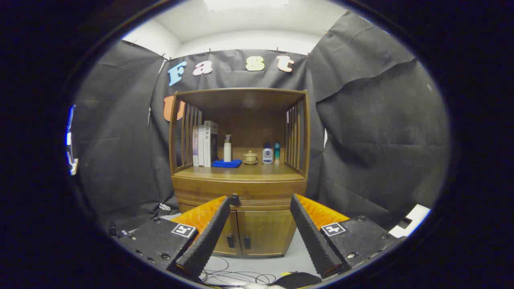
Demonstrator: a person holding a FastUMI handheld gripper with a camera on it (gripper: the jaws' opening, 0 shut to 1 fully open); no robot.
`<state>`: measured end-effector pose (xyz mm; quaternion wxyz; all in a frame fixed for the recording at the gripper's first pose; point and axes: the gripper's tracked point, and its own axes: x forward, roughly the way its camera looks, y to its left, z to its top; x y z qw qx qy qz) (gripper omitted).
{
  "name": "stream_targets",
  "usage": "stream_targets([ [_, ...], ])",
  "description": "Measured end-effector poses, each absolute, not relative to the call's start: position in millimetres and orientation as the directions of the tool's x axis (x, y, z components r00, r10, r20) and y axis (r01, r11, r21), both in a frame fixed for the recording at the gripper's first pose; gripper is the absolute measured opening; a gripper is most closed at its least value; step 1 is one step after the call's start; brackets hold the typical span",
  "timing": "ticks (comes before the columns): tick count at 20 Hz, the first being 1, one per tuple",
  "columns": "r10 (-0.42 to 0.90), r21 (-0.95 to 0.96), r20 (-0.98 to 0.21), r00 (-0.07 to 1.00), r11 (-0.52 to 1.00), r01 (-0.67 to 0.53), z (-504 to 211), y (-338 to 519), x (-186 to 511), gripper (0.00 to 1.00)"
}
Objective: Pull open the drawer, take out the items inside it, and place them on the countertop above the cabinet.
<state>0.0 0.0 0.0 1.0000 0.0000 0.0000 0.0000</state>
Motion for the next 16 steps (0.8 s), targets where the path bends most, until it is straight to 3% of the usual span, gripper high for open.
stream_targets([
  [16, 0.003, -0.002, -0.007, 1.0, 1.0, -0.003, -8.5, -0.4, 3.0, 0.99],
])
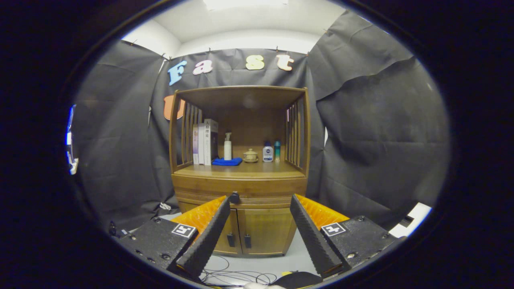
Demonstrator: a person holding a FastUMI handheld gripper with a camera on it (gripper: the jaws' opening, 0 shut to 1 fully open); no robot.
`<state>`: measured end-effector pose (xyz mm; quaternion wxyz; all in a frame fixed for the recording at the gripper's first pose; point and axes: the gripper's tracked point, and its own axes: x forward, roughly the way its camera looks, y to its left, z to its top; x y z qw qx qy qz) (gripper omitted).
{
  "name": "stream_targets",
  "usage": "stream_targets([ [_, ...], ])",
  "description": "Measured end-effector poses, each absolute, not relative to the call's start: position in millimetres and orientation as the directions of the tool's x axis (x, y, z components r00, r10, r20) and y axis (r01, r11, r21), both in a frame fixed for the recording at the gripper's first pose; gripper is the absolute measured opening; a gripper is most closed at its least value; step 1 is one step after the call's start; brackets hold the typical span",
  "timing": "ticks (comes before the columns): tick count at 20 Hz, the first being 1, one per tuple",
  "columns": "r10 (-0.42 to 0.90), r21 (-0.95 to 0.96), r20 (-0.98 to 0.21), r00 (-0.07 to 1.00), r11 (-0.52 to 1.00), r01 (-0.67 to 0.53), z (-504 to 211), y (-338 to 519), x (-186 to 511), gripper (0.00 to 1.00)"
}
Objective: Pull open the drawer, take out the items inside it, and place them on the countertop above the cabinet.
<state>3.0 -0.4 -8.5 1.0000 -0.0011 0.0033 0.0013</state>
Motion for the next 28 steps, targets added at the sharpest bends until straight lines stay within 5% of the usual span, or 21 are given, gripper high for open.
stream_targets([
  [8, 0.004, -0.006, -0.003, 1.0, 1.0, -0.004, -1.9, 6.1, 30.7, 0.99],
  [18, 0.044, -0.039, 0.015, 0.999, 0.998, -0.043, -2.8, 46.4, 156.4, 0.99],
  [28, 0.048, -0.102, -0.065, 0.997, 0.993, -0.055, -89.1, 88.4, 272.7, 0.99],
])
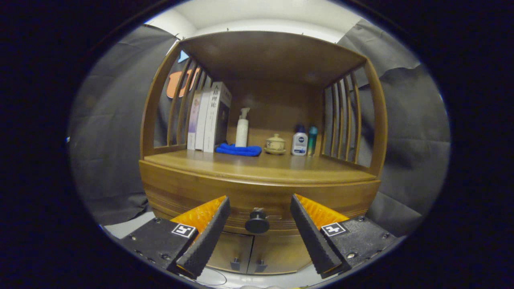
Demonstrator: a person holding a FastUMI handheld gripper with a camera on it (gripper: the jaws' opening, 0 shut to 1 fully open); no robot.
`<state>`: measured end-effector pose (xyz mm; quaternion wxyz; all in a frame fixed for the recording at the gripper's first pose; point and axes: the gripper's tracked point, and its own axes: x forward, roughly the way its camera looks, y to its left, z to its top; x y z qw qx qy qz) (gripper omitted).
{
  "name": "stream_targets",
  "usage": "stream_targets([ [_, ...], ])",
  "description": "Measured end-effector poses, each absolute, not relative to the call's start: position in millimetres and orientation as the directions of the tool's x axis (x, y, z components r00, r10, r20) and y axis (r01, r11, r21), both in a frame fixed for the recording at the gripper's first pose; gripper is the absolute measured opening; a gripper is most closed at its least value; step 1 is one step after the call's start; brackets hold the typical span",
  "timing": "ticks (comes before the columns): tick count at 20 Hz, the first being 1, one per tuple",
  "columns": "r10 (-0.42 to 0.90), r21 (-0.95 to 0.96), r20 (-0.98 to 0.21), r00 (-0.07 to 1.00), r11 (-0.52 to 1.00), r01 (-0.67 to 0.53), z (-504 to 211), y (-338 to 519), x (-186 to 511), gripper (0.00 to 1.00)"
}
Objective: Pull open the drawer, take out the items inside it, and place them on the countertop above the cabinet.
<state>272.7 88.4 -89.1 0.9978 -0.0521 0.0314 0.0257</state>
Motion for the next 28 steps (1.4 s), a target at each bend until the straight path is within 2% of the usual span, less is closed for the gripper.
stream_targets([
  [3, 0.032, -0.094, -0.097, 0.995, 0.995, -0.042, -110.3, 90.0, 296.9, 0.99],
  [11, -0.003, -0.025, -0.129, 0.992, 1.0, 0.0, -126.5, 83.3, 314.3, 0.62],
  [12, 0.004, -0.001, -0.135, 0.991, 1.0, -0.004, -125.9, 82.6, 313.3, 0.51],
  [18, 0.022, 0.021, -0.174, 0.985, 1.0, -0.018, -127.3, 82.3, 309.6, 0.33],
  [28, 0.047, 0.008, -0.194, 0.98, 0.999, -0.047, -133.2, 75.4, 249.2, 0.3],
])
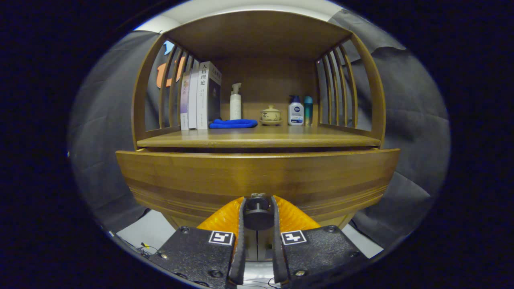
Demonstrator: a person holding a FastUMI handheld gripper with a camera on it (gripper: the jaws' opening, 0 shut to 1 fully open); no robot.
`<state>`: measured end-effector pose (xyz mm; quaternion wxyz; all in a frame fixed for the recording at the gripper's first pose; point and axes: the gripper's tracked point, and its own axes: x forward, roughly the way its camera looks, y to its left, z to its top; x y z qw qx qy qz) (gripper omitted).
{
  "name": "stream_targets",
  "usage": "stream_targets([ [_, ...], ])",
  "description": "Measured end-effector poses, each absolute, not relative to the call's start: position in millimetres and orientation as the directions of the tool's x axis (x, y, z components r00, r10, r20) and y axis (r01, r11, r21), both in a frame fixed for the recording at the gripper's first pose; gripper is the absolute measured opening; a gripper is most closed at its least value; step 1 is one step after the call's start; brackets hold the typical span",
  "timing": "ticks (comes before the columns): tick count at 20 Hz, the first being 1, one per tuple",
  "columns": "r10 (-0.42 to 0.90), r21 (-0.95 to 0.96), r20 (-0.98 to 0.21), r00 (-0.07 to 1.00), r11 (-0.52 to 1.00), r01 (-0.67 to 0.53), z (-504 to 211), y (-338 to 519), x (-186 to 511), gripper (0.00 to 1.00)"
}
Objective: Pull open the drawer, take out the items inside it, and place them on the countertop above the cabinet.
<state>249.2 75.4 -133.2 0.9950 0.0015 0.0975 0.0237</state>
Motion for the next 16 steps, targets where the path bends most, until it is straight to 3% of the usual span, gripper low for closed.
stream_targets([
  [16, 0.076, 0.007, -0.222, 0.972, 0.997, -0.077, -149.2, 67.1, 145.1, 0.3],
])
